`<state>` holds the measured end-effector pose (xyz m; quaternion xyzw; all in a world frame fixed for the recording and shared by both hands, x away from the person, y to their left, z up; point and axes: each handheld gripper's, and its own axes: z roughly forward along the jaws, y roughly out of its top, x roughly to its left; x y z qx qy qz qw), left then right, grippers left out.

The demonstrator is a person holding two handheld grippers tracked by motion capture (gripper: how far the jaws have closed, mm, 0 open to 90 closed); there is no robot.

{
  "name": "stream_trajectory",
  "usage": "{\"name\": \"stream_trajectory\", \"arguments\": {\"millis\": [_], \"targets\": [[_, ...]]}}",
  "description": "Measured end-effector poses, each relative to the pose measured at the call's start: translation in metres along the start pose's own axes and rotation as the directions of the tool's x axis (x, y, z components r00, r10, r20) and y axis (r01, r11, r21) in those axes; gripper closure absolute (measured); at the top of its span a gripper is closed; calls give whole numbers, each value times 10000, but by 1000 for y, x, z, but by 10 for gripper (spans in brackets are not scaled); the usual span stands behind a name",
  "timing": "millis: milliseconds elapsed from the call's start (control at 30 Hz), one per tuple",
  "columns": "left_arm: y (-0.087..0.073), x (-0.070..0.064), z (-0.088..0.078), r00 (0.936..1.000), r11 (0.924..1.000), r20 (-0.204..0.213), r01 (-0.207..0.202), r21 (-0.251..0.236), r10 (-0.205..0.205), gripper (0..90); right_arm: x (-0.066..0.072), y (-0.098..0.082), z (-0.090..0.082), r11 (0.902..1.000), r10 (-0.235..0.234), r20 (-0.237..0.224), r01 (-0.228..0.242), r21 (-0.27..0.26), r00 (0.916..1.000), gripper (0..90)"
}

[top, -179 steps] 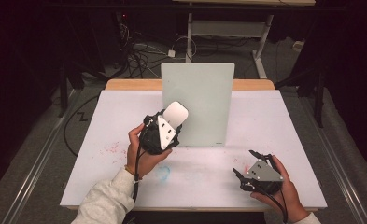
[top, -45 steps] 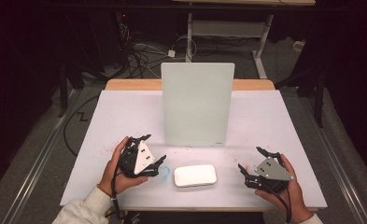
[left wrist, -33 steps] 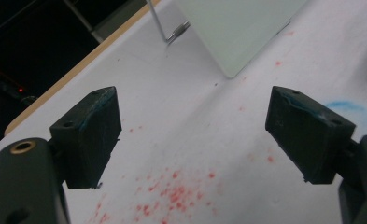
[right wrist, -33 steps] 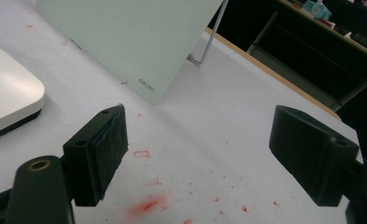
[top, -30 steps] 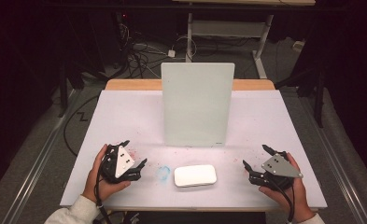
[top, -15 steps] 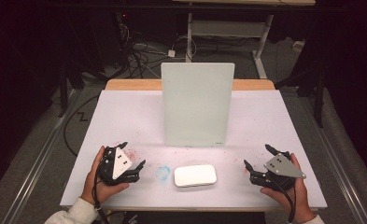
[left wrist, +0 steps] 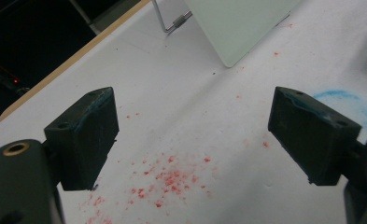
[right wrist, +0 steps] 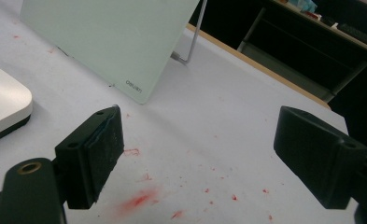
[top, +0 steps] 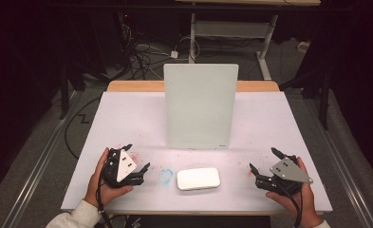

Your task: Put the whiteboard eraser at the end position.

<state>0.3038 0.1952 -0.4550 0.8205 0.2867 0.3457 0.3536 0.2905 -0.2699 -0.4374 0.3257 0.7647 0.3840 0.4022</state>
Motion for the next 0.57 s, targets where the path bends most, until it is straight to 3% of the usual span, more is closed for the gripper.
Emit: {"name": "stream_trajectory", "arguments": {"millis": [567], "targets": [[1, 0, 4, 10000, 10000, 66, 22, 66, -22, 154, 0, -1, 3, 9999, -37, -86, 38, 111, 10000, 166]]}}
